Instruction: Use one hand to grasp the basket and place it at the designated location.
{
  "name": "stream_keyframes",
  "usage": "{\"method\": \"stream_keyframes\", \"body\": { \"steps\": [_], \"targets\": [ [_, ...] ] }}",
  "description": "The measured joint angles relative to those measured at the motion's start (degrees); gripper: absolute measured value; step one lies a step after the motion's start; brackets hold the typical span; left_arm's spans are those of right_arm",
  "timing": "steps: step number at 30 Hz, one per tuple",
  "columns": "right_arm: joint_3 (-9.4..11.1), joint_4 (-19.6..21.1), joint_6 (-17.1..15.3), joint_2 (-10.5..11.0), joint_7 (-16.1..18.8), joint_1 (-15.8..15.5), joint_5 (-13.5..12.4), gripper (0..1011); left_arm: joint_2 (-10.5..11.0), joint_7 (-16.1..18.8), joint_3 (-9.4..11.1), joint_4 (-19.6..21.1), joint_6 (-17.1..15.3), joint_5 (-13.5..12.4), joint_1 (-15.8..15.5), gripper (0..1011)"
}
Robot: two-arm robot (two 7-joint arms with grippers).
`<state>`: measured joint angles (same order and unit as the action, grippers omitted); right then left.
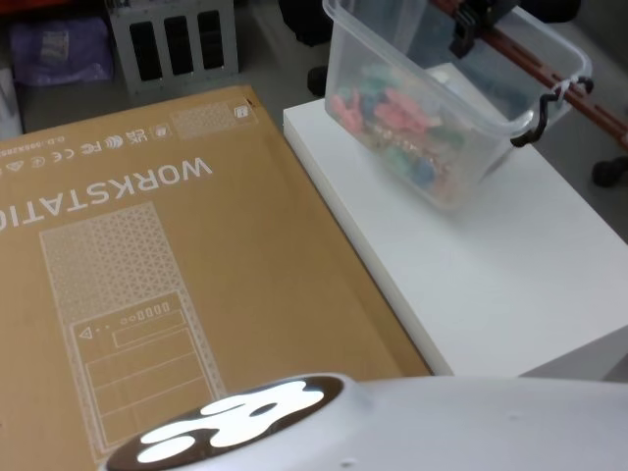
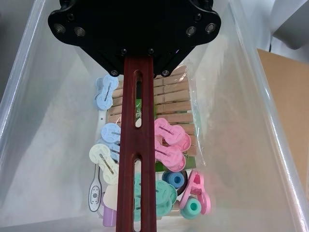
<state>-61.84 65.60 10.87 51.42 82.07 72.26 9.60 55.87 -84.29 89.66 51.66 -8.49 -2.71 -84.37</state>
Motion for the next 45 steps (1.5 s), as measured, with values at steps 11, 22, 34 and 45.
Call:
{"method": "stream_keyframes", "body": {
  "steps": [11,22,34,45],
  "targets": [
    [0.8,-1.8,-3.3,0.5,0.7,-2.2,-2.0,0,0.0,0.0,0.0,0.0,0.0,0.0,0.0,0],
    [2.0,-2.1,-8.6,1.0,-0.5,-4.5,-2.2,0,0.0,0.0,0.0,0.0,0.0,0.0,0.0,0],
    [2.6,-5.1,-9.9,0.2,-0.5,-5.9,-2.1,0,0.0,0.0,0.0,0.0,0.0,0.0,0.0,0],
    [3.0,-8.9,-10.5,-1.1,-0.2,-6.4,-1.9,0,0.0,0.0,0.0,0.0,0.0,0.0,0.0,0]
  ]
}}
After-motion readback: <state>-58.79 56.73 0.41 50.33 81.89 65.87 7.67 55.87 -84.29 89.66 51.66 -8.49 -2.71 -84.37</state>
